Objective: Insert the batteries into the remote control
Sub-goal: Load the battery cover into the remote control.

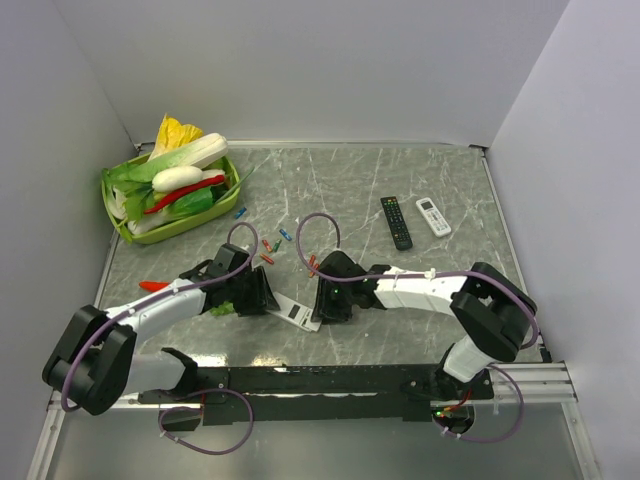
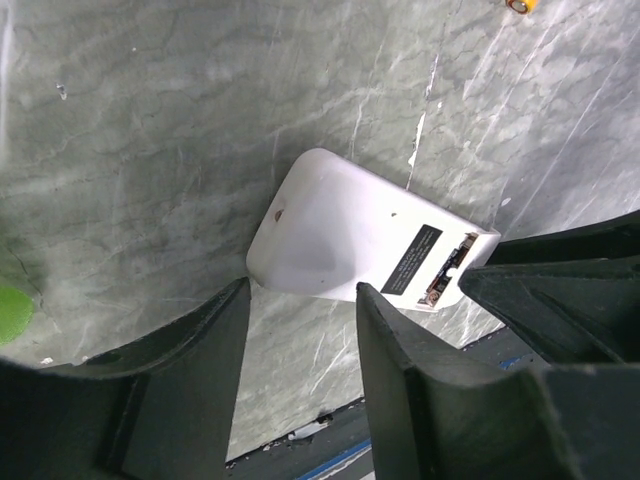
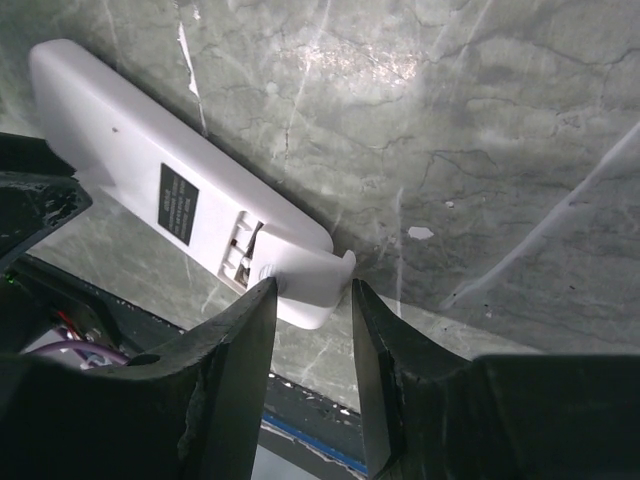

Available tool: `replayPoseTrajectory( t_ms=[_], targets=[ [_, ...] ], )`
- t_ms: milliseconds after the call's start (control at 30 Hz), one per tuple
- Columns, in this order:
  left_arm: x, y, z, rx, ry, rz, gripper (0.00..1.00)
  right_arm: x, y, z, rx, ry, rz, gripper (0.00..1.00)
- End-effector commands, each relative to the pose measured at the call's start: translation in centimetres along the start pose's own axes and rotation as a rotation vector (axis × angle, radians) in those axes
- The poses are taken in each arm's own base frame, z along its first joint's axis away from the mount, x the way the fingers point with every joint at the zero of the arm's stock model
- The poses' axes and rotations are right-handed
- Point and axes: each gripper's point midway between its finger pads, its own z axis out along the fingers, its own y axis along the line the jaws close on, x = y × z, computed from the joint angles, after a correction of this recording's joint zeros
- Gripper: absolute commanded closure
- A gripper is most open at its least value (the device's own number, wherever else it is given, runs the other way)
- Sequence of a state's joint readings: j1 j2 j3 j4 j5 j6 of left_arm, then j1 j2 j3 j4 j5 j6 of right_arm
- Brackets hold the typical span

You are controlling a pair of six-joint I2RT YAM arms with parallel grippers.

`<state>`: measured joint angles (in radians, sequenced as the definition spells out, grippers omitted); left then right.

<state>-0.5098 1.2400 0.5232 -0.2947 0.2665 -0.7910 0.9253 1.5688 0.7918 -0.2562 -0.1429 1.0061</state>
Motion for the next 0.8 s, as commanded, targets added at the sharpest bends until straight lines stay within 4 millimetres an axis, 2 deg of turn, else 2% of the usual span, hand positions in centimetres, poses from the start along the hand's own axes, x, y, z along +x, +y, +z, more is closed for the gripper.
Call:
replayPoseTrajectory(
  t_ms=[0,200,300,500,767],
  targets=[
    [-0.7,-1.2,-0.6,0.043,-0.027,0.014,0.45,-0.9,1.4,0.2,-0.001,-0.015,0.017,0.57],
    [-2.7,-0.5,-1.2,-0.026,-0.076,0.060,0.30,-0.8,1.4,0.4,0.012,-0.005,0.019,0.57],
    [-3.8,-0.3,-1.5,-0.047,-0.100,0.088,0.28,-0.6,1.4,0.6,0.014,0.006,0.022,0.57],
    [-3.5,-1.5,-1.1,0.017,-0.052,0.130,0.33,-0.7,1.5,0.6,0.022,0.010,0.015,0.57],
    [-1.5,-2.2,0.1,0.073,0.043,0.125,0.42,-0.8,1.6,0.8,0.035,0.022,0.005,0.57]
  ],
)
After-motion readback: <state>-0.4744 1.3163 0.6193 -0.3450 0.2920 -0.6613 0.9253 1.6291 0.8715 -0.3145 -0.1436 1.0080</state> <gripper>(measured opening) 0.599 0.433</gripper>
